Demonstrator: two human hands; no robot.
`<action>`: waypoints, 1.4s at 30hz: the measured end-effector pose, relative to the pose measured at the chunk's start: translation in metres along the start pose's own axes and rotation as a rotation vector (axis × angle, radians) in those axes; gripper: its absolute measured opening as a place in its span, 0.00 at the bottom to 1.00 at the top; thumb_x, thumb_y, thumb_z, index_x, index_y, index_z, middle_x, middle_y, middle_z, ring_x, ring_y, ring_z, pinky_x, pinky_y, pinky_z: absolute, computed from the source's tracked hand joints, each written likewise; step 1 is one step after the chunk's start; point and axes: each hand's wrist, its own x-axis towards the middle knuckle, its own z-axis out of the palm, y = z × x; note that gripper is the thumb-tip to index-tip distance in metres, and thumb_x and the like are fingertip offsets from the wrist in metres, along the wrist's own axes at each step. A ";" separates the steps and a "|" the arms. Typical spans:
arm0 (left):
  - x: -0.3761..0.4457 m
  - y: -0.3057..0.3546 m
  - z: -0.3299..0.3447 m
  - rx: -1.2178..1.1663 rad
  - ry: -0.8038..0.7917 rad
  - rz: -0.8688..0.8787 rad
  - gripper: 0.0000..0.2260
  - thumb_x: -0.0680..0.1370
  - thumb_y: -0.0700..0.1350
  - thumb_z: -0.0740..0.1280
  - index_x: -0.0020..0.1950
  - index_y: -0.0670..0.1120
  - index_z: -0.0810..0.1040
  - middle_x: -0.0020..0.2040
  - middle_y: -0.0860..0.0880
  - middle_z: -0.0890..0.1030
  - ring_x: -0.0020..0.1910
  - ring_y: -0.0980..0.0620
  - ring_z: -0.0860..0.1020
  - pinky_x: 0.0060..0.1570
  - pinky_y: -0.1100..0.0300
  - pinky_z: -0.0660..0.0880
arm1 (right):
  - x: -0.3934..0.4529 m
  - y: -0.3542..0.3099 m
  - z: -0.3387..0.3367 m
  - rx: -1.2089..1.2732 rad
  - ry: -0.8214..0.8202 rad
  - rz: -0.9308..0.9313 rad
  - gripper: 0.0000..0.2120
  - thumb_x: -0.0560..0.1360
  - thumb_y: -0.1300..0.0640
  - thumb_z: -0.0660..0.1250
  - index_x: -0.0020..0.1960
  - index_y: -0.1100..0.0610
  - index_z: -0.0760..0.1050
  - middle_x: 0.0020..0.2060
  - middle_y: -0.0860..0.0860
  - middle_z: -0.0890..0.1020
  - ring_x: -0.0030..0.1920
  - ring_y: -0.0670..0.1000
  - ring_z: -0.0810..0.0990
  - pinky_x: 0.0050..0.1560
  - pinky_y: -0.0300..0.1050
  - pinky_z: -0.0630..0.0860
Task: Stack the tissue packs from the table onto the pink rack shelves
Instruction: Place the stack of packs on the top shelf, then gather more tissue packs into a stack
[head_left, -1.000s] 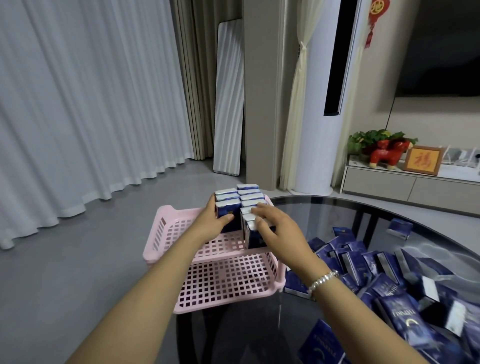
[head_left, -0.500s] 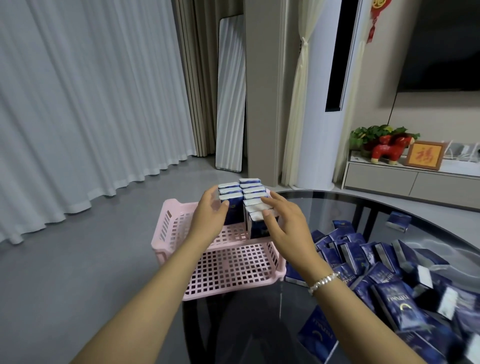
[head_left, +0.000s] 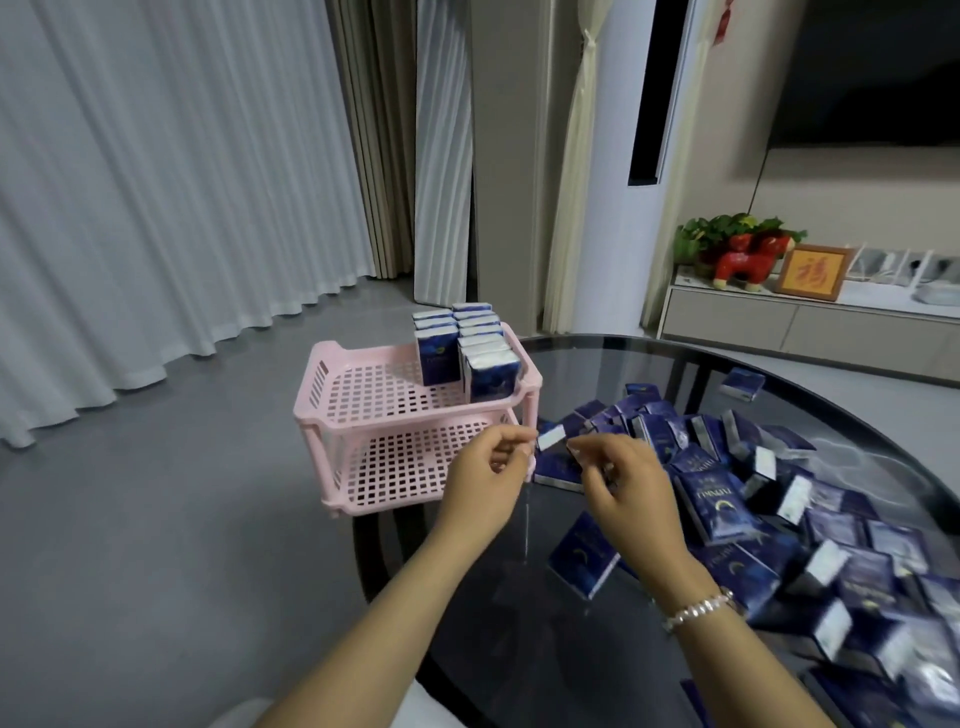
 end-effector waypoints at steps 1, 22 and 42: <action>-0.005 -0.007 0.008 0.012 -0.025 -0.031 0.12 0.78 0.39 0.64 0.46 0.57 0.78 0.48 0.53 0.82 0.48 0.53 0.80 0.49 0.65 0.76 | -0.007 0.006 -0.002 -0.016 -0.032 0.025 0.10 0.74 0.64 0.64 0.52 0.54 0.79 0.43 0.46 0.80 0.46 0.47 0.74 0.46 0.38 0.71; -0.041 -0.071 0.057 0.131 -0.199 -0.289 0.14 0.71 0.43 0.73 0.54 0.54 0.76 0.56 0.49 0.76 0.51 0.55 0.78 0.49 0.65 0.73 | -0.064 0.051 -0.016 -0.081 -0.299 0.298 0.17 0.73 0.62 0.68 0.62 0.54 0.76 0.52 0.49 0.80 0.49 0.45 0.77 0.48 0.27 0.67; -0.036 -0.055 0.034 -0.621 0.086 -0.497 0.05 0.76 0.43 0.69 0.51 0.48 0.78 0.49 0.48 0.83 0.49 0.49 0.81 0.54 0.49 0.77 | -0.076 0.052 -0.004 -0.119 -0.311 0.465 0.19 0.69 0.53 0.73 0.58 0.53 0.73 0.55 0.51 0.77 0.59 0.54 0.72 0.56 0.44 0.70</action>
